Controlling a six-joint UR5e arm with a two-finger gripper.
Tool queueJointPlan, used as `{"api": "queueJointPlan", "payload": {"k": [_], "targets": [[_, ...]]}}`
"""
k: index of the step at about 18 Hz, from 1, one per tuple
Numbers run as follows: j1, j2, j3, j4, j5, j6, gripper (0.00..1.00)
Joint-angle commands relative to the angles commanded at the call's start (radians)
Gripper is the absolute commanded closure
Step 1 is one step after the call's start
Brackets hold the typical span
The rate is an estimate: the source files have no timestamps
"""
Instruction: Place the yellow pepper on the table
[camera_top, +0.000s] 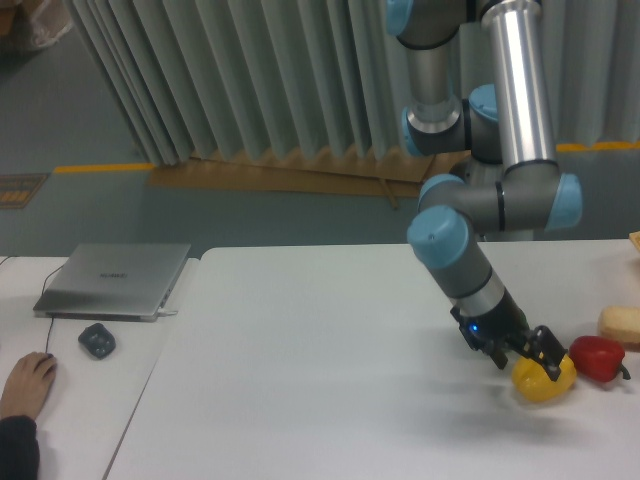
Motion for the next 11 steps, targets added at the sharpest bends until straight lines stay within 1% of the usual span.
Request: {"api": "queueJointPlan", "payload": {"k": [4,6,8,11], "targets": [[0.046,0.049,0.017,-0.011,-0.031,0.005,0.00],[0.075,0.063,0.020,-0.011,-0.046,0.050,0.00],[0.098,0.065,0.020,-0.011,-0.055,0.136,0.00],[0.132,0.069,0.018,-0.011,-0.055,0.305,0.00]]}}
